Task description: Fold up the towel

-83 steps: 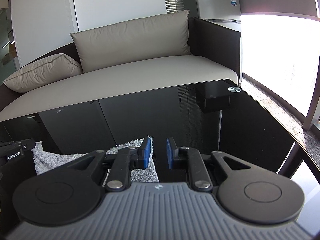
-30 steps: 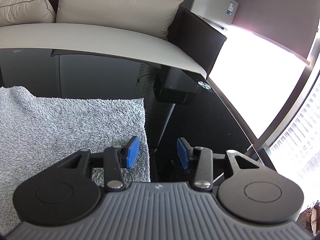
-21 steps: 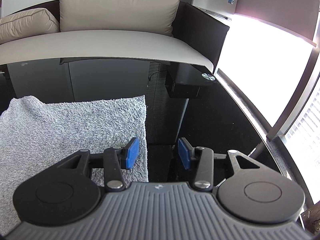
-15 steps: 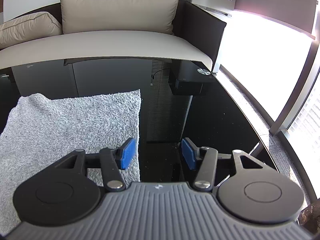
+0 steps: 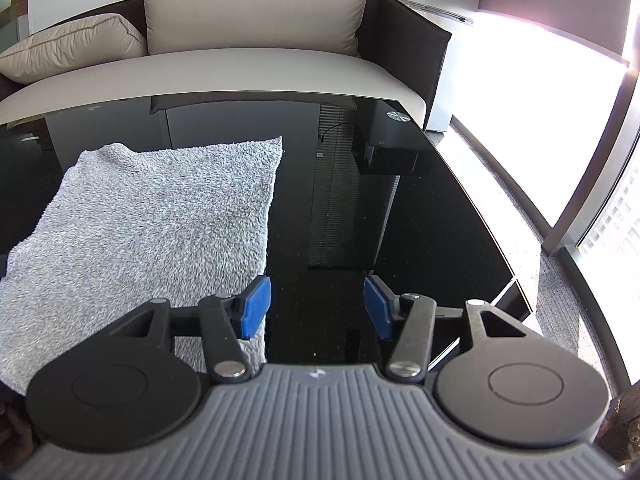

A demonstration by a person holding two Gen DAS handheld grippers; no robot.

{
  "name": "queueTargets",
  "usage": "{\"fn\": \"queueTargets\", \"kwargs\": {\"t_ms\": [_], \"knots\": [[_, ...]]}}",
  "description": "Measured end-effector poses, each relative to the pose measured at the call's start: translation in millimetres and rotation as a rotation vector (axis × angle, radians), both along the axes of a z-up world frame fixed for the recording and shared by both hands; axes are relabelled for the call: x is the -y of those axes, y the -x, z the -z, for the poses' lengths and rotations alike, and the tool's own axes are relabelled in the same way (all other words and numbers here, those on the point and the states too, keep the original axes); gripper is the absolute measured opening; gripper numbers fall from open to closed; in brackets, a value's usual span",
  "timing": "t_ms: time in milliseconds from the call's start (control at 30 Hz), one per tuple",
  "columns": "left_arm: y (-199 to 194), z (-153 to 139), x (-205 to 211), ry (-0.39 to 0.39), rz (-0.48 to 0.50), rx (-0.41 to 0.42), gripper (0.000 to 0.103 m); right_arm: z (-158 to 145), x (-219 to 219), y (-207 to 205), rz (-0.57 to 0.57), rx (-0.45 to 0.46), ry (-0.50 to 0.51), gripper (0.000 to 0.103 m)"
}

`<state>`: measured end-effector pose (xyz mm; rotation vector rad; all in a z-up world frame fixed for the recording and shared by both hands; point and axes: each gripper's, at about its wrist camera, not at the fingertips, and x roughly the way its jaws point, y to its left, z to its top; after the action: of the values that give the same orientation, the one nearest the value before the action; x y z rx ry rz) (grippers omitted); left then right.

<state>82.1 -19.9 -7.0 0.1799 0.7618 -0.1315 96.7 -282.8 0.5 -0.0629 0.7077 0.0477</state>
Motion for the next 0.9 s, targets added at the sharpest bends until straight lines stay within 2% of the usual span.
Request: {"fn": "queueTargets", "kwargs": {"t_ms": [133, 367, 500, 567, 633, 733, 800, 900], "knots": [[10.2, 1.2, 2.5, 0.002, 0.009, 0.003, 0.024, -0.6, 3.6, 16.8, -0.048, -0.023, -0.064, 0.054], [24.7, 1.2, 1.0, 0.032, 0.009, 0.016, 0.024, 3.6, 5.4, 26.4, -0.068, -0.058, -0.122, 0.054], [28.1, 2.4, -1.6, 0.039, 0.006, 0.01, 0.024, 6.0, 5.9, 28.8, -0.088, -0.07, -0.149, 0.038], [29.4, 2.8, -3.1, 0.043, 0.002, 0.009, 0.024, 7.1, 6.9, 29.6, -0.094, -0.078, -0.164, 0.035], [30.4, 3.0, -4.7, 0.048, -0.003, 0.009, 0.024, 7.1, 7.7, 31.1, -0.102, -0.082, -0.171, 0.023], [31.6, 2.9, -6.2, 0.049, -0.005, 0.01, 0.024, 6.2, 7.6, 33.0, -0.121, -0.087, -0.191, 0.012], [32.4, 2.7, -6.6, 0.049, -0.006, 0.01, 0.024, 4.7, 3.9, 33.9, -0.146, -0.087, -0.184, 0.007], [33.5, 2.5, -7.4, 0.05, -0.006, 0.012, 0.024, -1.7, 0.7, 34.7, -0.154, -0.072, -0.199, 0.006]]}}
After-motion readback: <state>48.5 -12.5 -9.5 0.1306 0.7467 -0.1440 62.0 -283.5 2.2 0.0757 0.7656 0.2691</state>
